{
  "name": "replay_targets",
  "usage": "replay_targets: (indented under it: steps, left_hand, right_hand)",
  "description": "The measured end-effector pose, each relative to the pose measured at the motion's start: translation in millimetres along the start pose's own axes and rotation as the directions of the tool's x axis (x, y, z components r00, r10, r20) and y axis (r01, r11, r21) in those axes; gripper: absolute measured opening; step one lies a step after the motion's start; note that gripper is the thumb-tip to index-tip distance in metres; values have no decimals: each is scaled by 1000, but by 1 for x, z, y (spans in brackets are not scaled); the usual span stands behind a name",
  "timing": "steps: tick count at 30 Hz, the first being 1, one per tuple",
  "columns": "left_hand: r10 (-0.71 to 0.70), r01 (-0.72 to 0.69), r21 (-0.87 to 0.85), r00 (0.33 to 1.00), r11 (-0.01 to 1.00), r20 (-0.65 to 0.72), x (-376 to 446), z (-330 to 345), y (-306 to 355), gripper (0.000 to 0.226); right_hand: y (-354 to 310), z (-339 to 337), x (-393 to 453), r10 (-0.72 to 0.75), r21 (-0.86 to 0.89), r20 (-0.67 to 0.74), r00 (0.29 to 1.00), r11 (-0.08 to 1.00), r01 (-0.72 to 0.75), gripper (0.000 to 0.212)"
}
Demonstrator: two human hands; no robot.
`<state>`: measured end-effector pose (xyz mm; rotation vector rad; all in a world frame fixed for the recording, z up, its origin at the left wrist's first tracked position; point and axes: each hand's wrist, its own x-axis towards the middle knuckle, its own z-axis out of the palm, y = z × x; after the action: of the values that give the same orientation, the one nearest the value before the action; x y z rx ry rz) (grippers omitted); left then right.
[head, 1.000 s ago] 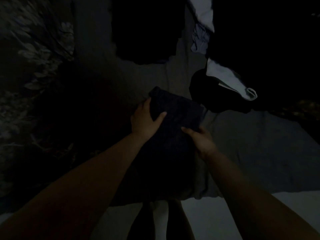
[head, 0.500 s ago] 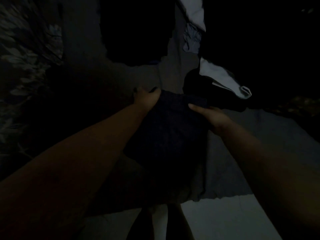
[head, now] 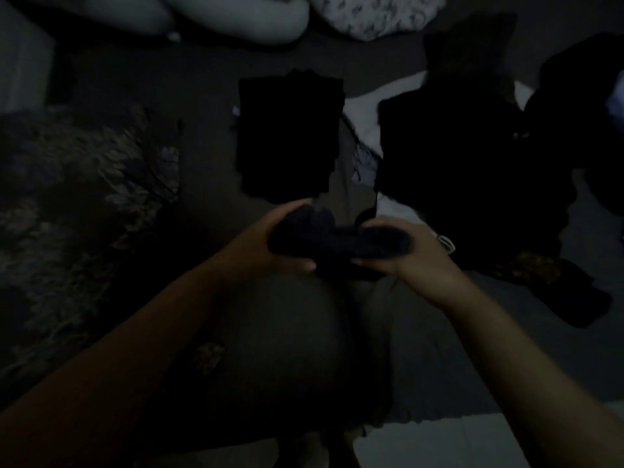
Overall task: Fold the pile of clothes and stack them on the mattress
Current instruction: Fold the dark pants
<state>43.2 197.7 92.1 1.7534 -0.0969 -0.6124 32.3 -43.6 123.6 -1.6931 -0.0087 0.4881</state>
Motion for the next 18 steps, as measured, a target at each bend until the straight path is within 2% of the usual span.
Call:
replay_targets:
  steps: [2, 4, 5, 7, 10, 12, 14, 15, 17, 18]
  left_hand:
    - [43, -45, 34, 998, 998, 41, -31, 8, -6, 81]
    - [-31, 31, -15, 999, 999, 36, -63, 24, -25, 58]
    - [-38, 39, 80, 999, 996, -12, -76, 32, -39, 55]
    - [-14, 42, 359, 997, 932, -80, -97, 47, -83, 69]
    - [-107, 91, 557, 994, 826, -4, -124, 73, -152, 93]
    - [-138, 69, 687, 989, 723, 46, -138, 88, -182, 95]
    - [-102, 7, 744, 991, 668, 83, -142, 97, -194, 76]
    - [-65, -40, 773, 992, 633, 105, -139, 97, -194, 63]
    - [-33, -96, 795, 989, 599, 144, -125, 91, -186, 43]
    - [-56, -83, 765, 986, 639, 154, -117, 85, -178, 37]
  right_hand:
    - [5, 11, -27, -58, -72, 103, 993, 995, 66, 39]
    - [32, 26, -51, -52, -190, 188, 981, 978, 88, 35]
    - [54, 33, -61, -12, -250, 226, 974, 966, 69, 33]
    - [102, 49, -79, 130, -330, 275, 953, 943, -34, 31]
    - [159, 73, -102, 280, -341, 306, 910, 925, -170, 38]
    - [174, 82, -109, 353, -332, 299, 887, 909, -251, 40]
    - [180, 85, -113, 395, -420, 273, 877, 869, -261, 58]
    - [183, 84, -113, 361, -434, 271, 892, 873, -222, 61]
    - [177, 77, -111, 352, -389, 296, 888, 893, -225, 48]
    - [171, 71, -106, 377, -370, 315, 871, 894, -254, 40]
